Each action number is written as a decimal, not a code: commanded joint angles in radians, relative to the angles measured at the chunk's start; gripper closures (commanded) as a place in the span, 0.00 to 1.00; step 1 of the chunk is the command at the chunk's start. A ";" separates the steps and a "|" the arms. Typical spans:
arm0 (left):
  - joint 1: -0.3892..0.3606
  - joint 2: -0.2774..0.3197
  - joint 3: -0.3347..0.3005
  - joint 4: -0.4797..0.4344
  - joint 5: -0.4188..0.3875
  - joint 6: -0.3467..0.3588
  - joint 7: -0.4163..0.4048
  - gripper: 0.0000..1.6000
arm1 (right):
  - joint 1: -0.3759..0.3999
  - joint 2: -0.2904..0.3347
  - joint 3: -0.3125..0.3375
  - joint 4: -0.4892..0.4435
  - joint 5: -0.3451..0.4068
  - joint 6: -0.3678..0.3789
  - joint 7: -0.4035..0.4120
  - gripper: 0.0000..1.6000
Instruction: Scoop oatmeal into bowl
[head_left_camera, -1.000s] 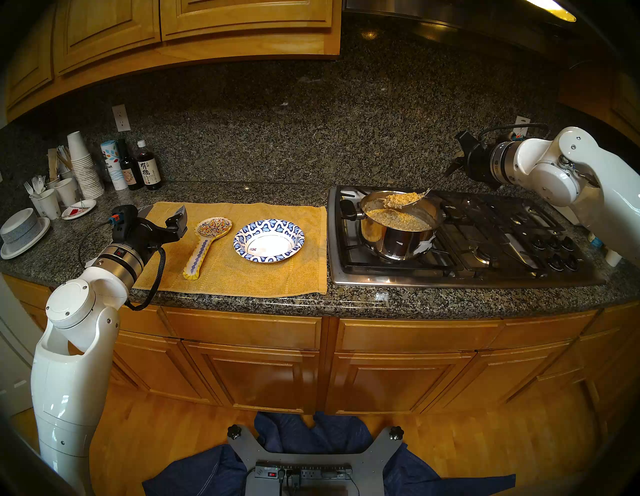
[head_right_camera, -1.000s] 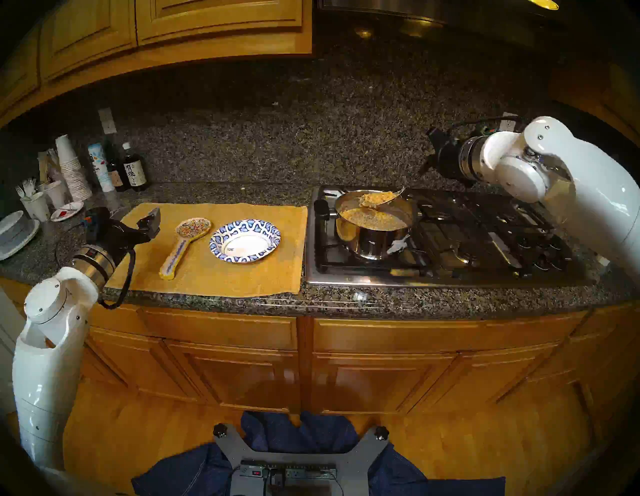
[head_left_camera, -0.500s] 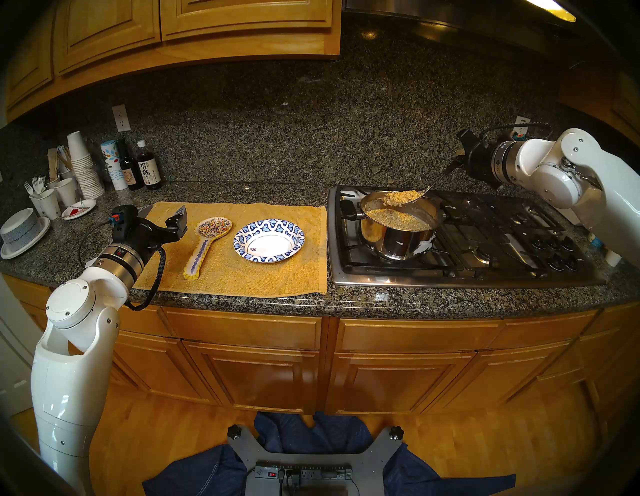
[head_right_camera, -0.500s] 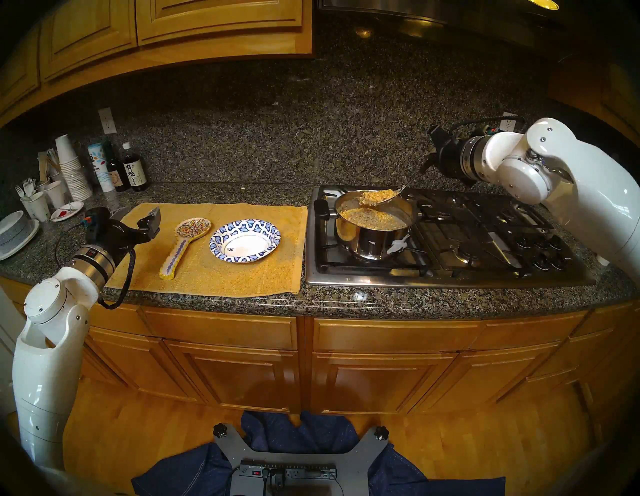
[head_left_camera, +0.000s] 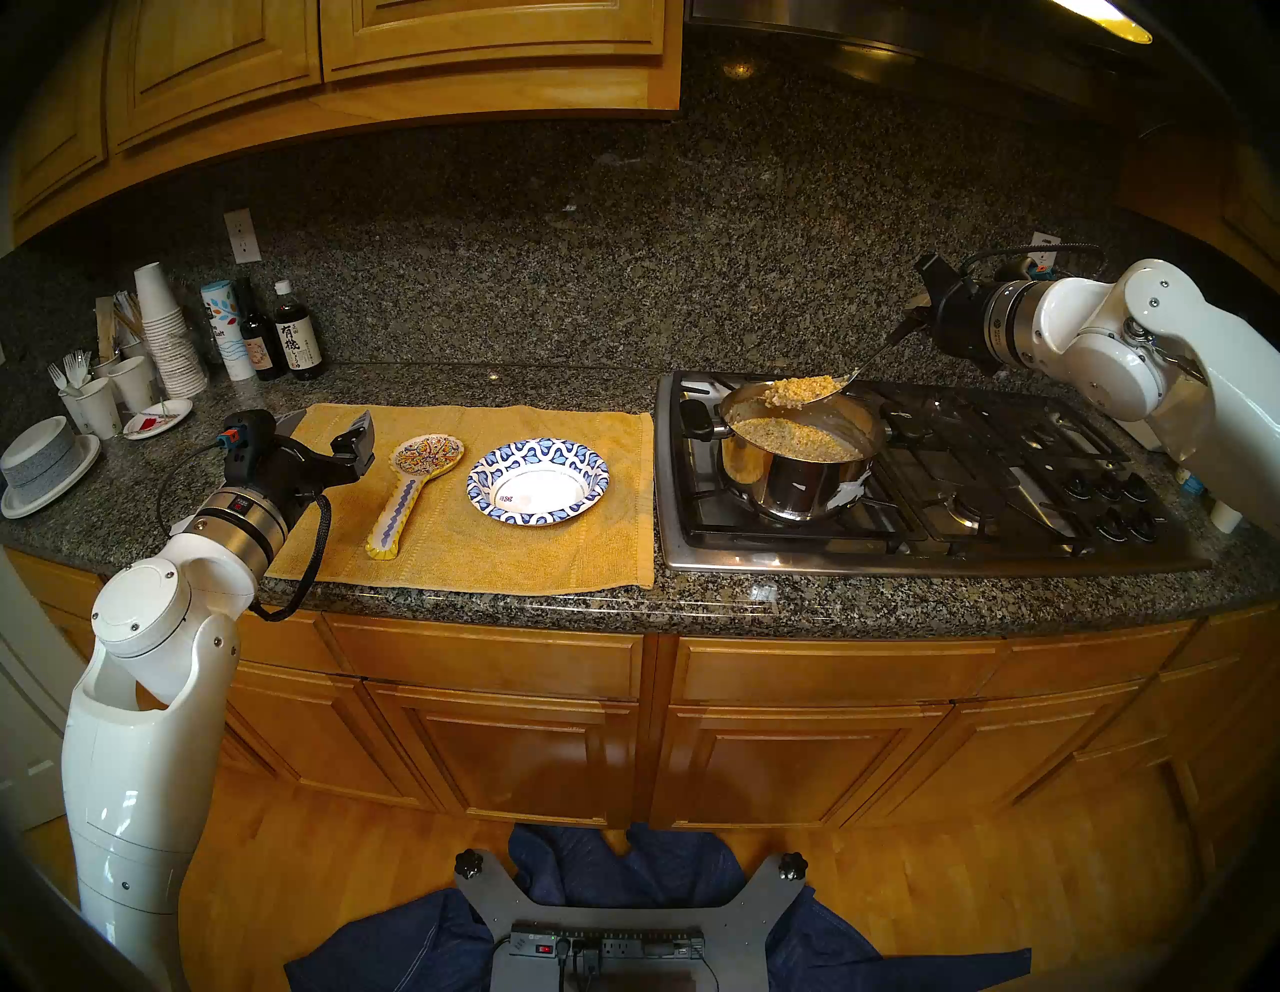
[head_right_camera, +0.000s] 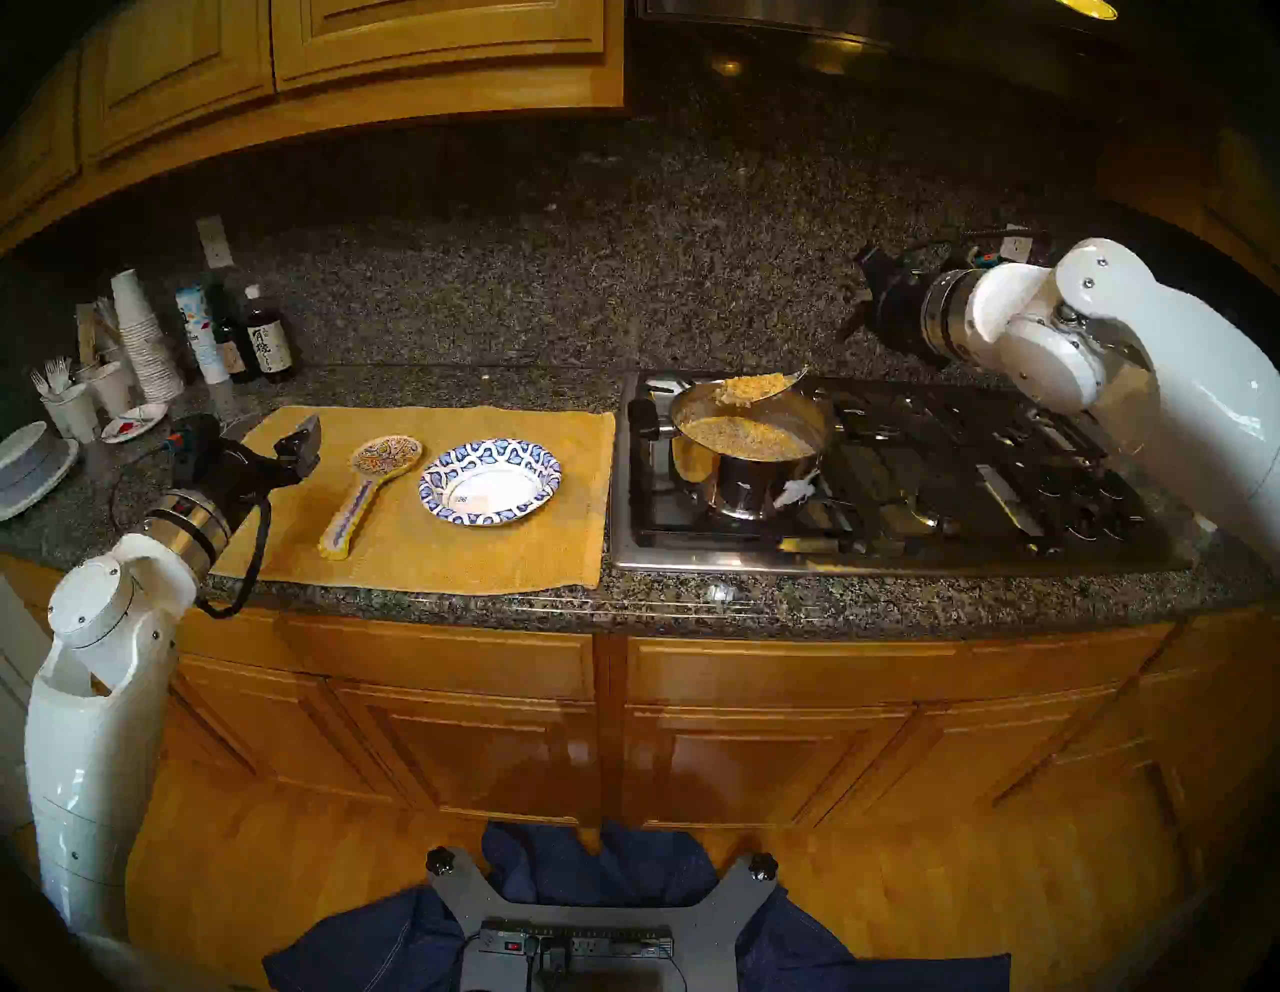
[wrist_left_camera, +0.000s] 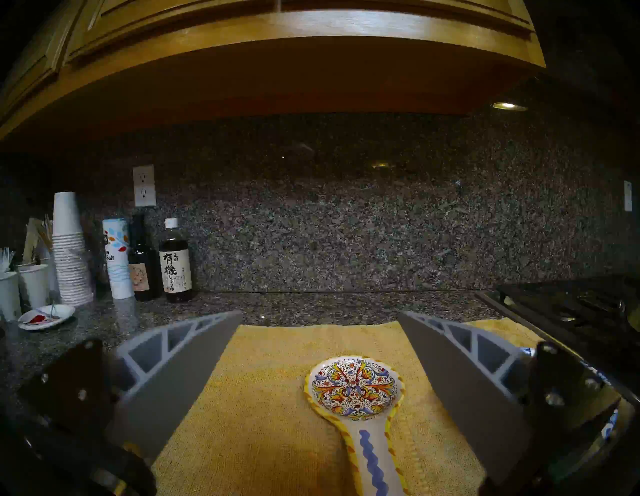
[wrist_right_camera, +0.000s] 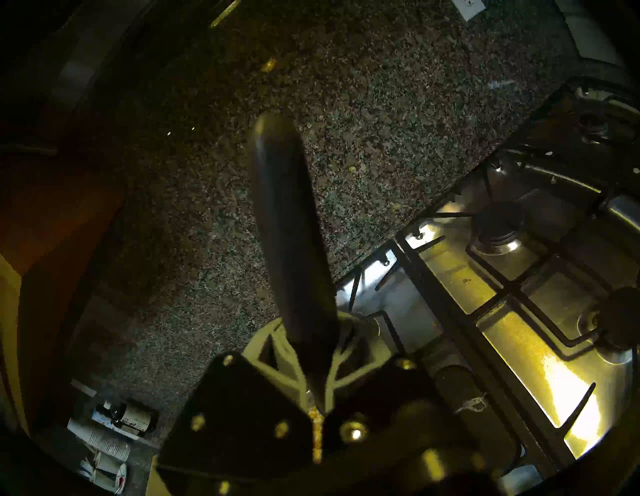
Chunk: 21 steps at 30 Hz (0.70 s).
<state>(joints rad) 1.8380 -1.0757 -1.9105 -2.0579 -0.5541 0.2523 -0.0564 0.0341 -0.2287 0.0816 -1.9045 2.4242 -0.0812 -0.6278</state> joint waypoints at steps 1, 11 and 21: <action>-0.020 0.004 -0.010 -0.026 -0.003 -0.013 -0.001 0.00 | 0.039 0.002 0.038 0.005 -0.007 -0.014 0.019 1.00; -0.020 0.004 -0.010 -0.026 -0.003 -0.013 -0.001 0.00 | 0.040 0.002 0.038 0.004 -0.007 -0.015 0.018 1.00; -0.029 0.027 -0.031 -0.026 -0.028 -0.002 -0.035 0.00 | 0.040 0.002 0.038 0.004 -0.007 -0.016 0.017 1.00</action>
<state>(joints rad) 1.8381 -1.0748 -1.9107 -2.0579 -0.5549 0.2524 -0.0572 0.0341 -0.2269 0.0809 -1.8987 2.4256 -0.0866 -0.6274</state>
